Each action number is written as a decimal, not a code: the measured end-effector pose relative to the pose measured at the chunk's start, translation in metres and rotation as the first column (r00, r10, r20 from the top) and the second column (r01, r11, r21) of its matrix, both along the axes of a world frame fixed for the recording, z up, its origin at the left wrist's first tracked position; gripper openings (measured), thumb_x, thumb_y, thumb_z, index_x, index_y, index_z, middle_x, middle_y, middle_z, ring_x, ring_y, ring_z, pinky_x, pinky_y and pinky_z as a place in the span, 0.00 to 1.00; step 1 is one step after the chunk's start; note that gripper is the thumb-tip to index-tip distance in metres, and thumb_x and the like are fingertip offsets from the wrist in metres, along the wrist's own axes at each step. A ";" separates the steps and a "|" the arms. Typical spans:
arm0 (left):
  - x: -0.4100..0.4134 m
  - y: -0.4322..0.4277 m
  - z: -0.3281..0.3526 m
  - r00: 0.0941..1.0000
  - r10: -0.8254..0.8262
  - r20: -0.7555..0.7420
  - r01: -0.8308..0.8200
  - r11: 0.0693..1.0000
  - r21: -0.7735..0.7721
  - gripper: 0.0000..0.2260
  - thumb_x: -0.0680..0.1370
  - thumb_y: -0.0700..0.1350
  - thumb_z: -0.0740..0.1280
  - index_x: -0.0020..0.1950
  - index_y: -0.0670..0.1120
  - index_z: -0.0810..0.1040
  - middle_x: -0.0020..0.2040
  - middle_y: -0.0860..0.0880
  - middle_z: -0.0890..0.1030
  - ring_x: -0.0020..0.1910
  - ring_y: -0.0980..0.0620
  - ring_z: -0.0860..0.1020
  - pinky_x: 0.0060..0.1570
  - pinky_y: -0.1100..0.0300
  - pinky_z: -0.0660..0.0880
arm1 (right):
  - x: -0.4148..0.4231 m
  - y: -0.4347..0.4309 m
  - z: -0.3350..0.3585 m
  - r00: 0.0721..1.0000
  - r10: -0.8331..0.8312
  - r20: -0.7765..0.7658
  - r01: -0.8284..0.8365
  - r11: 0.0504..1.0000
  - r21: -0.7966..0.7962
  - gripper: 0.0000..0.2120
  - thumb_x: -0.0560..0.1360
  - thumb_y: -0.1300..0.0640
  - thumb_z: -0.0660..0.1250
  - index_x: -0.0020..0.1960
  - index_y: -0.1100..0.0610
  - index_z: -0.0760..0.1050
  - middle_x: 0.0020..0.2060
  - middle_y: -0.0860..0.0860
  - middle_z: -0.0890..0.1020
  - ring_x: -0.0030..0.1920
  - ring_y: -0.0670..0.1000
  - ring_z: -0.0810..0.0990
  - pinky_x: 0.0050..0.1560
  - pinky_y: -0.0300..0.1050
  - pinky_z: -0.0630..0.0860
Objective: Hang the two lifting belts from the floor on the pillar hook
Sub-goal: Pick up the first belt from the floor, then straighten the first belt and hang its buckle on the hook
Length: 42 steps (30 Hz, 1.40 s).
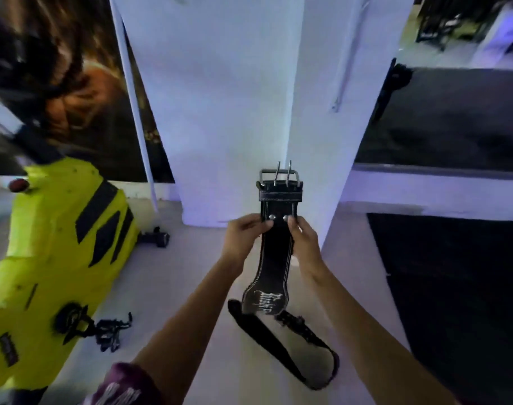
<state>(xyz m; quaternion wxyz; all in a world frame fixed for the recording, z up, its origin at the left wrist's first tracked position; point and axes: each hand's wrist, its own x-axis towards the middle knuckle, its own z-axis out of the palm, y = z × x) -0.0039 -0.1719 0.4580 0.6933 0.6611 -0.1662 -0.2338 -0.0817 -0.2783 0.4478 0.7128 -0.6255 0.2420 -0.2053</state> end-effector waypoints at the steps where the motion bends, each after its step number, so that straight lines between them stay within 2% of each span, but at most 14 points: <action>1: -0.008 -0.006 0.020 0.999 0.010 0.048 -0.009 1.000 -0.028 0.06 0.71 0.32 0.69 0.46 0.39 0.82 0.31 0.57 0.84 0.34 0.62 0.80 0.41 0.69 0.75 | -0.007 -0.007 0.018 0.999 -0.012 0.046 0.012 1.000 -0.002 0.09 0.78 0.54 0.60 0.44 0.52 0.78 0.34 0.42 0.84 0.35 0.39 0.81 0.37 0.35 0.74; 4: -0.039 -0.022 0.079 0.984 0.033 0.173 -0.009 0.991 -0.133 0.10 0.71 0.31 0.69 0.51 0.37 0.82 0.34 0.56 0.85 0.37 0.60 0.82 0.41 0.70 0.76 | -0.031 -0.027 0.071 0.986 0.017 0.166 -0.012 1.000 -0.027 0.10 0.77 0.51 0.60 0.49 0.53 0.79 0.42 0.47 0.84 0.42 0.44 0.82 0.39 0.35 0.75; 8: -0.065 -0.040 0.144 0.971 0.065 0.231 -0.008 0.970 -0.243 0.07 0.73 0.33 0.68 0.48 0.40 0.83 0.38 0.49 0.85 0.39 0.53 0.83 0.40 0.63 0.78 | -0.053 -0.047 0.137 0.953 0.092 0.290 -0.074 0.994 -0.075 0.10 0.77 0.50 0.61 0.43 0.50 0.79 0.42 0.48 0.83 0.41 0.43 0.81 0.37 0.35 0.75; 11: -0.074 -0.046 0.184 0.954 0.089 0.288 -0.016 0.969 -0.246 0.06 0.73 0.35 0.69 0.49 0.36 0.82 0.40 0.44 0.83 0.38 0.51 0.82 0.38 0.63 0.79 | -0.059 -0.056 0.174 0.916 0.143 0.374 -0.105 0.987 -0.122 0.10 0.76 0.51 0.62 0.49 0.54 0.79 0.46 0.51 0.83 0.43 0.44 0.82 0.37 0.35 0.77; 15: -0.078 -0.051 0.239 0.916 0.076 0.394 0.016 0.974 -0.225 0.07 0.73 0.39 0.70 0.36 0.38 0.78 0.31 0.48 0.78 0.31 0.53 0.78 0.36 0.61 0.77 | -0.063 -0.060 0.216 0.868 0.166 0.468 -0.140 0.986 -0.090 0.10 0.78 0.54 0.60 0.53 0.56 0.77 0.43 0.48 0.83 0.40 0.40 0.83 0.38 0.34 0.78; 20: -0.073 -0.062 0.277 0.915 0.046 0.401 0.115 0.922 -0.369 0.03 0.73 0.38 0.69 0.44 0.38 0.79 0.41 0.41 0.78 0.40 0.48 0.79 0.43 0.59 0.79 | -0.069 -0.063 0.259 0.826 0.117 0.551 -0.084 0.993 -0.085 0.11 0.79 0.55 0.58 0.53 0.57 0.78 0.46 0.52 0.83 0.43 0.43 0.83 0.41 0.36 0.79; 22: -0.078 -0.063 0.236 0.917 -0.030 0.397 0.161 0.941 -0.299 0.04 0.73 0.36 0.69 0.45 0.37 0.81 0.41 0.41 0.79 0.40 0.48 0.79 0.46 0.55 0.78 | -0.073 -0.068 0.272 0.822 0.072 0.564 -0.041 0.997 -0.067 0.11 0.78 0.55 0.60 0.50 0.57 0.79 0.47 0.53 0.83 0.46 0.46 0.83 0.47 0.41 0.79; 24: -0.088 -0.056 0.182 0.912 -0.189 0.364 0.235 0.968 -0.085 0.05 0.71 0.36 0.71 0.43 0.34 0.81 0.38 0.44 0.80 0.37 0.51 0.79 0.45 0.54 0.77 | -0.075 -0.076 0.280 0.833 0.021 0.553 0.015 0.998 -0.062 0.12 0.77 0.53 0.61 0.54 0.58 0.79 0.55 0.55 0.82 0.57 0.49 0.79 0.61 0.46 0.73; 26: -0.089 -0.053 0.167 0.901 -0.256 0.351 0.264 0.964 0.025 0.10 0.69 0.38 0.73 0.41 0.31 0.79 0.36 0.44 0.79 0.36 0.50 0.78 0.45 0.53 0.75 | -0.076 -0.078 0.281 0.840 -0.005 0.543 0.045 0.997 -0.061 0.14 0.77 0.52 0.61 0.57 0.58 0.77 0.59 0.55 0.80 0.61 0.49 0.76 0.66 0.47 0.68; 28: -0.081 -0.063 0.200 0.896 -0.196 0.398 0.237 0.970 -0.055 0.17 0.68 0.41 0.74 0.44 0.27 0.77 0.40 0.41 0.78 0.40 0.47 0.78 0.47 0.49 0.75 | -0.077 -0.077 0.277 0.837 0.010 0.547 0.027 0.998 -0.059 0.12 0.77 0.53 0.60 0.54 0.58 0.79 0.51 0.51 0.84 0.54 0.47 0.81 0.58 0.44 0.75; 31: -0.078 -0.079 0.256 0.916 -0.087 0.391 0.199 0.946 -0.257 0.17 0.70 0.41 0.72 0.48 0.27 0.75 0.43 0.39 0.77 0.42 0.44 0.77 0.47 0.48 0.75 | -0.076 -0.073 0.272 0.823 0.049 0.565 -0.020 0.998 -0.058 0.10 0.78 0.56 0.59 0.46 0.56 0.78 0.35 0.46 0.85 0.36 0.41 0.83 0.34 0.35 0.78; 33: -0.079 -0.080 0.240 0.919 -0.098 0.381 0.203 0.948 -0.247 0.15 0.71 0.40 0.72 0.47 0.28 0.76 0.41 0.40 0.78 0.41 0.45 0.77 0.46 0.51 0.74 | -0.076 -0.075 0.274 0.810 0.018 0.586 0.008 0.999 -0.042 0.09 0.78 0.57 0.59 0.47 0.55 0.78 0.38 0.47 0.84 0.36 0.40 0.83 0.35 0.34 0.77; 37: -0.090 -0.054 0.169 0.882 -0.321 0.346 0.334 0.942 0.023 0.03 0.70 0.34 0.71 0.42 0.39 0.83 0.34 0.50 0.84 0.35 0.53 0.81 0.41 0.61 0.78 | -0.079 -0.083 0.280 0.797 -0.038 0.602 0.053 0.999 -0.008 0.09 0.78 0.57 0.59 0.45 0.51 0.77 0.41 0.43 0.81 0.40 0.34 0.79 0.42 0.26 0.73; 42: -0.094 -0.081 0.241 0.912 -0.087 0.402 0.210 0.939 -0.273 0.09 0.70 0.32 0.71 0.49 0.37 0.82 0.38 0.47 0.85 0.37 0.50 0.83 0.40 0.59 0.80 | -0.085 -0.079 0.272 0.862 -0.006 0.507 0.090 0.986 -0.142 0.08 0.77 0.54 0.60 0.46 0.50 0.79 0.44 0.44 0.83 0.48 0.43 0.80 0.44 0.37 0.75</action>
